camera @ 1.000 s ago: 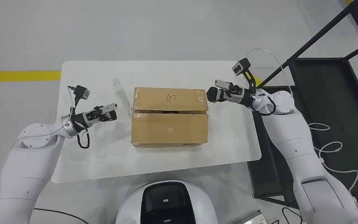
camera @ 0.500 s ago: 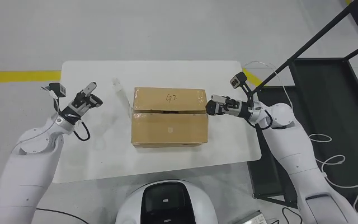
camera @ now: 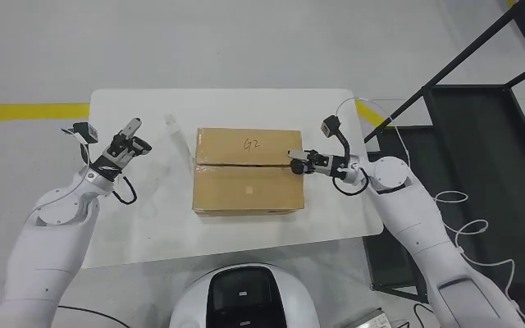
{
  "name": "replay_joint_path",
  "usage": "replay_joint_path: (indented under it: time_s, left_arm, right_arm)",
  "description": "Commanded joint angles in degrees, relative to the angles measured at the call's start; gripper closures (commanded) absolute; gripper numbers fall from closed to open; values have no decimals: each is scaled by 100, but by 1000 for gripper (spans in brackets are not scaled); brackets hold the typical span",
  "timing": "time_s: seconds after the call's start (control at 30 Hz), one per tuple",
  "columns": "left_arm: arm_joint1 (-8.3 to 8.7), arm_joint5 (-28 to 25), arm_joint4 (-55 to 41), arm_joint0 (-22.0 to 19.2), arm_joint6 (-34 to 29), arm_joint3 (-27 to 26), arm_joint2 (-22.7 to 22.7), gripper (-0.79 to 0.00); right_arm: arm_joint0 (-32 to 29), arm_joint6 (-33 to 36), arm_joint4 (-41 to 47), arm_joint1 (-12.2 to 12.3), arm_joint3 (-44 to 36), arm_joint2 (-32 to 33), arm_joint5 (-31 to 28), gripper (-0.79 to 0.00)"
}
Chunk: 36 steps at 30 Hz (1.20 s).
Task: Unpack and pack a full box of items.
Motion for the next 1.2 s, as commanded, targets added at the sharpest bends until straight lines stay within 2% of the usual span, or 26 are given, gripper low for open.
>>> replay_joint_path:
  time_s: [0.0, 0.33, 0.6, 0.8, 1.0, 1.17]
  left_arm:
    - [0, 0, 0, 0, 0, 0, 0, -785]
    - [-13, 112, -64, 79, 93, -118, 1, -785]
    - [14, 604, -482, 879, 528, -761, -394, -785]
    - [-34, 1012, -753, 1336, 889, -941, -396, -785]
    - [-119, 990, -954, 1353, 977, -839, -280, -785]
    - [-119, 990, -954, 1353, 977, -839, -280, -785]
  right_arm:
    - [15, 2, 4, -1, 20, 4, 5, -785]
    - [15, 2, 4, -1, 20, 4, 5, -785]
    - [15, 2, 4, -1, 20, 4, 5, -785]
    - [15, 2, 4, -1, 20, 4, 5, -785]
    - [15, 2, 4, -1, 20, 4, 5, -785]
    - [15, 2, 4, -1, 20, 4, 5, -785]
